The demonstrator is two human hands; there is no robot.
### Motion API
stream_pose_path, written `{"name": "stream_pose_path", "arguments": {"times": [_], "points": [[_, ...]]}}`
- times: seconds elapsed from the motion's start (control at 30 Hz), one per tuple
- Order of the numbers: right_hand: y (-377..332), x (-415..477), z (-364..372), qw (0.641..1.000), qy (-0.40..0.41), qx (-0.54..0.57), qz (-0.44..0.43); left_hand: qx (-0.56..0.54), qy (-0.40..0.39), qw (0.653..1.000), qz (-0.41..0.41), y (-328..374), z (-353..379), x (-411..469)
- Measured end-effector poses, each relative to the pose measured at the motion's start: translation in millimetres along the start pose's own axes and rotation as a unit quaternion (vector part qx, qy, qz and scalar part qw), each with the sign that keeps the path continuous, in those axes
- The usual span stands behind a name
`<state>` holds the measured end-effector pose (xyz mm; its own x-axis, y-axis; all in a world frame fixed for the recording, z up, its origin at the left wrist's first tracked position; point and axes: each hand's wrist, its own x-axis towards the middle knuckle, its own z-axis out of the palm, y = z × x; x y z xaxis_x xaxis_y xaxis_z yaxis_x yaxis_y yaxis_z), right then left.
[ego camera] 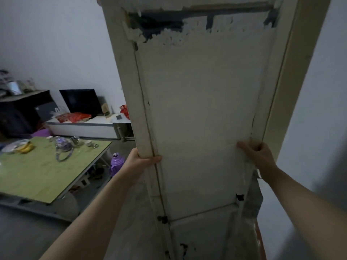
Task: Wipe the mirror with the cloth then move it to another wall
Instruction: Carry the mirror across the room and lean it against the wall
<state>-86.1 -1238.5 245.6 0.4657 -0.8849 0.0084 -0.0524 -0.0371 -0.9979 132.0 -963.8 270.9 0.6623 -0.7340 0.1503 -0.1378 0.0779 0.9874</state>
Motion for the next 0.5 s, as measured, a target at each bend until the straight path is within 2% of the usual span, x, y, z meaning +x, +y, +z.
{"name": "stream_pose_path", "arguments": {"times": [0.23,0.5], "points": [[1,20,25,0.997,-0.068,-0.036,0.001,-0.029,0.069,0.997,-0.024,-15,-29,12],[7,40,33,0.996,-0.079,-0.031,0.005,0.006,0.18,0.984,-0.006,-35,-29,22]]}}
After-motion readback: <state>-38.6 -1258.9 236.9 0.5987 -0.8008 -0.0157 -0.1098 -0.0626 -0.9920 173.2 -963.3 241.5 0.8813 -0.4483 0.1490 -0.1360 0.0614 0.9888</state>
